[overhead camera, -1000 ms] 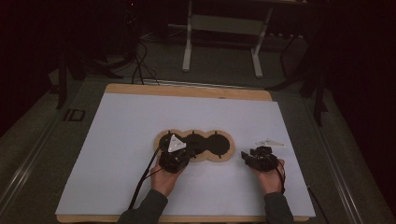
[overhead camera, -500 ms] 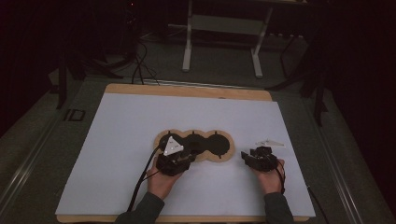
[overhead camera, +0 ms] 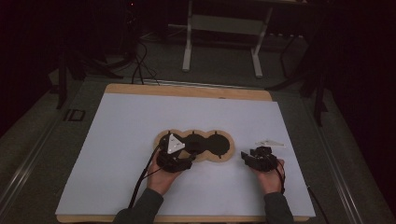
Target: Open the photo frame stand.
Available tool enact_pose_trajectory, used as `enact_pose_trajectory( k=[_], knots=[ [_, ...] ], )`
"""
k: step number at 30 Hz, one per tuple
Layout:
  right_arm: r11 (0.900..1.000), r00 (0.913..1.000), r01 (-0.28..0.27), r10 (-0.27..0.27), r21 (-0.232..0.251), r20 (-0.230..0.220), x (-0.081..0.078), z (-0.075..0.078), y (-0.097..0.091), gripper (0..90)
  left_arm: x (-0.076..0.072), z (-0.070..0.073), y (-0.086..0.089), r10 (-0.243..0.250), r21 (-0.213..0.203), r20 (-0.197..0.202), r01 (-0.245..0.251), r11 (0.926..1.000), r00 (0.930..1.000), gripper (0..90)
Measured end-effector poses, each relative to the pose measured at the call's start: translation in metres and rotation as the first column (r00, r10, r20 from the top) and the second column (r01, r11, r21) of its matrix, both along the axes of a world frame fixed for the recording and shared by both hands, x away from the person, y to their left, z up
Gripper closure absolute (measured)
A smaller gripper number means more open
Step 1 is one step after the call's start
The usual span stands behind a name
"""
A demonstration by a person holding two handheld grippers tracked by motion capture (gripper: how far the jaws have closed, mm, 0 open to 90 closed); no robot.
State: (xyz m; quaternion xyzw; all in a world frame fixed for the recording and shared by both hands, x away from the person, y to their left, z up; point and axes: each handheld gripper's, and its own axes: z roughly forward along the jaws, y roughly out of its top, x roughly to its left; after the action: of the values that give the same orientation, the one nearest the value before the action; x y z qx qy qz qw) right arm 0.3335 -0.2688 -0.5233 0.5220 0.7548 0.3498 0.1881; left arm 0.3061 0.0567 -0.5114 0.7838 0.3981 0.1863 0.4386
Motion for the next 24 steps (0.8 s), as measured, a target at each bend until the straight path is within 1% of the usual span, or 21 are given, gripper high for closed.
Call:
enact_pose_trajectory(
  k=[1, 4, 7, 8, 11, 13, 15, 17, 18, 19, 20, 21, 24],
  knots=[
    [1.0, 1.0, 0.0, 0.0, 0.0, 0.0, 0.0, 0.0, 0.0, 54.1, 0.002, -0.002, -0.002, -0.006, 0.013, 0.0, 0.006, 0.9999, 1.0, 40.0],
    [1.0, 1.0, 0.0, 0.0, 0.001, 0.0, 0.0, 0.0, 0.0, 54.0, 0.005, -0.003, -0.005, -0.009, 0.035, 0.008, 0.008, 0.9993, 0.9999, 38.9],
    [1.0, 1.0, -0.001, 0.001, 0.001, 0.0, 0.0, 0.0, 0.0, 54.0, 0.007, -0.004, -0.006, -0.006, 0.046, 0.007, 0.006, 0.9989, 1.0, 38.9],
    [1.0, 1.0, -0.002, 0.002, 0.0, 0.0, 0.0, 0.0, 0.0, 54.0, 0.011, -0.004, -0.008, -0.006, 0.068, 0.013, 0.006, 0.9977, 0.9999, 38.9],
    [1.0, 1.0, -0.003, 0.003, 0.0, -0.001, 0.0, 0.0, 0.0, 54.0, 0.013, -0.004, -0.01, -0.001, 0.09, 0.025, -0.001, 0.996, 0.9997, 39.1],
    [1.0, 1.0, -0.005, 0.005, -0.002, -0.001, 0.0, 0.0, 0.0, 54.0, 0.014, -0.003, -0.011, -0.003, 0.091, 0.026, 0.001, 0.9959, 0.9997, 39.5],
    [1.0, 1.0, -0.005, 0.005, -0.001, -0.001, 0.0, 0.0, 0.001, 54.0, 0.017, -0.003, -0.014, -0.009, 0.106, 0.028, 0.006, 0.9944, 0.9996, 39.6],
    [1.0, 1.0, -0.006, 0.006, -0.001, -0.001, 0.0, 0.0, 0.001, 54.0, 0.018, -0.003, -0.016, -0.016, 0.107, 0.024, 0.013, 0.9942, 0.9996, 39.5],
    [1.0, 1.0, -0.006, 0.006, -0.001, 0.0, 0.0, 0.0, 0.0, 54.0, 0.018, -0.003, -0.018, -0.019, 0.116, 0.024, 0.016, 0.9931, 0.9995, 39.5],
    [1.0, 1.0, -0.006, 0.006, -0.001, 0.0, 0.0, 0.0, 0.0, 53.9, 0.018, -0.003, -0.018, -0.019, 0.116, 0.024, 0.016, 0.9931, 0.9995, 39.8],
    [1.0, 1.0, -0.006, 0.006, 0.0, -0.001, 0.0, 0.0, 0.0, 53.9, 0.02, -0.002, -0.02, -0.037, 0.125, 0.022, 0.034, 0.9915, 0.9991, 41.0],
    [1.0, 1.0, -0.006, 0.006, 0.0, -0.001, 0.0, 0.0, 0.0, 53.9, 0.02, -0.001, -0.022, -0.04, 0.133, 0.022, 0.037, 0.9904, 0.9989, 41.6],
    [1.0, 1.0, -0.007, 0.007, 0.0, 0.0, 0.0, 0.0, 0.0, 53.9, 0.022, 0.0, -0.023, -0.041, 0.138, 0.023, 0.037, 0.9898, 0.9989, 42.0]
  ],
)
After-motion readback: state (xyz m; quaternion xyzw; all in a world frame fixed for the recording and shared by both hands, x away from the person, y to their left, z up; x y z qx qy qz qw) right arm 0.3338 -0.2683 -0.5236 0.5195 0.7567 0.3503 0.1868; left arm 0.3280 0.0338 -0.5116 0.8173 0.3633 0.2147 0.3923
